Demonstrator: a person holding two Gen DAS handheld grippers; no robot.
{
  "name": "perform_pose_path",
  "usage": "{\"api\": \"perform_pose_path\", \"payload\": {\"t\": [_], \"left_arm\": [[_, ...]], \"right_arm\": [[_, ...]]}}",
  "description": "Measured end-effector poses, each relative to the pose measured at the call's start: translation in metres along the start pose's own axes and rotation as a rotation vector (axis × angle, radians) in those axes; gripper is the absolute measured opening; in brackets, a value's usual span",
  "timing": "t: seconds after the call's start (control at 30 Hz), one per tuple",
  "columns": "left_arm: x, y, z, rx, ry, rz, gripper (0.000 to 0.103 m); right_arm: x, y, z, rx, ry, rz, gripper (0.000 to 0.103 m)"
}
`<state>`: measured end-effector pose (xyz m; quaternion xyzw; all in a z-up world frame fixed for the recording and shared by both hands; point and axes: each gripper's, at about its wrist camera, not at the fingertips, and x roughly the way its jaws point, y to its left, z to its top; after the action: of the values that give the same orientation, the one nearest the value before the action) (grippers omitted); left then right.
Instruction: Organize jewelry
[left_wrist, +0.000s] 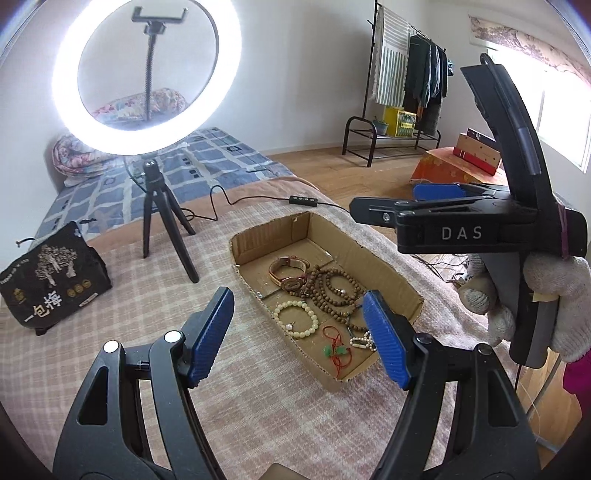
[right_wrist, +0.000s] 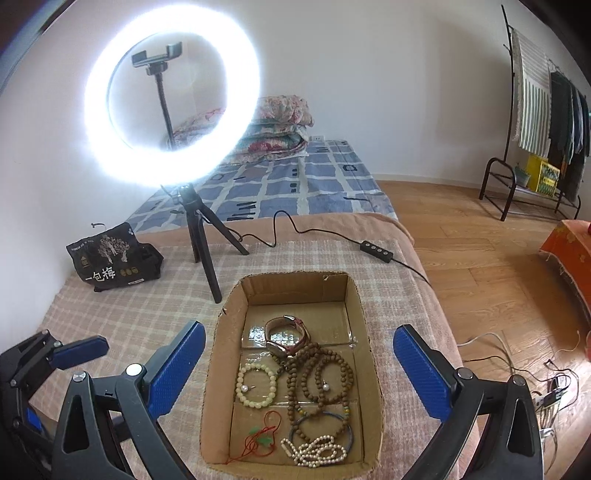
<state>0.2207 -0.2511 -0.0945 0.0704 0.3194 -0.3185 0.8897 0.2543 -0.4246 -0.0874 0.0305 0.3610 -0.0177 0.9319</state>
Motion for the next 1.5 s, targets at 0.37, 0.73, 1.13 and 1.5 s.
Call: {"api": "perform_pose_path", "payload": {"t": [0.37, 0.73, 1.13, 1.5], "left_arm": [[-0.076, 0.009, -0.010, -0.027, -0.057, 0.065, 0.076], [-0.152, 0.011, -0.029, -0.049, -0.100, 0.201, 0.096], [-0.189, -0.002, -0.050, -0.072, -0.109, 0.263, 0.100], [-0.191, -0.008, -0.059, -0.069, -0.106, 0.289, 0.101]], "right_arm": [[-0.068, 0.034, -0.010, -0.033, -0.063, -0.050, 0.103], [-0.127, 0.054, -0.045, -0.015, -0.084, -0.021, 0.103], [-0.163, 0.059, -0.080, 0.016, -0.097, -0.063, 0.103], [-0.165, 0.066, -0.097, 0.003, -0.083, -0.075, 0.103]]}}
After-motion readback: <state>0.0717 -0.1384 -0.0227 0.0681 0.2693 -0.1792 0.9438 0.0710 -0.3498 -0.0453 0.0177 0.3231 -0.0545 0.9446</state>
